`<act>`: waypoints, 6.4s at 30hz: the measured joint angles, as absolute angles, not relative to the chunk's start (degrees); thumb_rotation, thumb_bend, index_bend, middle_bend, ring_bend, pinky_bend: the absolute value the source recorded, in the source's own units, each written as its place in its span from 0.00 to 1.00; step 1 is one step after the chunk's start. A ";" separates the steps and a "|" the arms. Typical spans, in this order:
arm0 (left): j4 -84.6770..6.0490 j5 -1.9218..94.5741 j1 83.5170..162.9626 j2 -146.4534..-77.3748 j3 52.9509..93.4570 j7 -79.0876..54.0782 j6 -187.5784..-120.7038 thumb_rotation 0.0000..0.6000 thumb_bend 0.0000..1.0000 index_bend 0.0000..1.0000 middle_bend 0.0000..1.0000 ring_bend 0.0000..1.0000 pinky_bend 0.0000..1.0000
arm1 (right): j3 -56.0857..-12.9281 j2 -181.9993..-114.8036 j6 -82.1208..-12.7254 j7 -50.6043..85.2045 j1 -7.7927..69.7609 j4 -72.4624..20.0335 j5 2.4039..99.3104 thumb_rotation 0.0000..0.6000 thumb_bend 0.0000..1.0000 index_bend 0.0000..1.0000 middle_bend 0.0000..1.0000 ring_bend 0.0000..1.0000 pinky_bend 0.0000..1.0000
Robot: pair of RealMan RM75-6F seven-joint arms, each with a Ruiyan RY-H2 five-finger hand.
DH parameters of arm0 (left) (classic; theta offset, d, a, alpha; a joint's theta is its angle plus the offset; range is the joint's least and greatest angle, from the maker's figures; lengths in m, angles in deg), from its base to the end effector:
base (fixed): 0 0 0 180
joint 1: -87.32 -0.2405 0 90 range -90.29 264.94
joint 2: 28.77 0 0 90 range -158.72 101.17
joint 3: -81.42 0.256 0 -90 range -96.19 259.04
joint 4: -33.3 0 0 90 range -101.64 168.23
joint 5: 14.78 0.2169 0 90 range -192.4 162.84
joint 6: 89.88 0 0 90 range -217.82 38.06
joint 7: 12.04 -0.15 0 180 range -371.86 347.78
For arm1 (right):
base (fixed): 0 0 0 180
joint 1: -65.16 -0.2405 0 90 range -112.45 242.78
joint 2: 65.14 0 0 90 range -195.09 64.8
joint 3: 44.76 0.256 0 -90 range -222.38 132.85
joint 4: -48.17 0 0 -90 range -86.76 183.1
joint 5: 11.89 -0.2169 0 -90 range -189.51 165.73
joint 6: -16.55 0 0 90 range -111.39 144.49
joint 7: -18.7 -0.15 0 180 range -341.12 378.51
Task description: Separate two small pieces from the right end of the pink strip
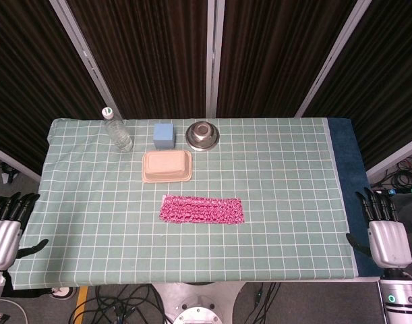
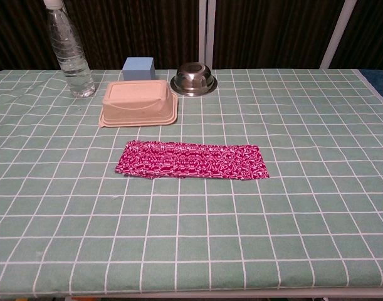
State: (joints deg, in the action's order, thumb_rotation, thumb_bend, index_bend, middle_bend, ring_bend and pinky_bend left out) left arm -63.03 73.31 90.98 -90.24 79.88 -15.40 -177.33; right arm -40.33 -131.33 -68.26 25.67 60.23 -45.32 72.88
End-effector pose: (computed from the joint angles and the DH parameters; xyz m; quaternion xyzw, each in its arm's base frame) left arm -0.3015 0.1753 0.1613 -0.6050 -0.3695 -0.3850 0.5910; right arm -0.3066 -0.1932 0.1436 0.5973 -0.3671 0.3737 0.6074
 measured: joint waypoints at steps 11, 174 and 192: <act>-63.71 73.12 91.42 -89.84 79.60 -15.64 -176.80 1.00 0.00 0.11 0.11 0.04 0.14 | -40.27 -131.09 -68.54 25.98 60.30 -46.12 72.95 1.00 0.13 0.00 0.00 0.00 0.00; -59.46 72.37 90.11 -87.68 79.45 -8.43 -177.69 1.00 0.00 0.11 0.11 0.04 0.14 | -51.03 -150.59 -38.38 66.57 4.65 -55.63 6.73 1.00 1.00 0.03 0.92 0.88 0.75; -61.38 72.22 90.07 -86.79 78.61 -9.52 -178.83 1.00 0.00 0.11 0.11 0.04 0.14 | -60.48 -140.66 -40.46 61.87 12.06 -66.44 20.50 1.00 1.00 0.06 0.92 0.88 0.75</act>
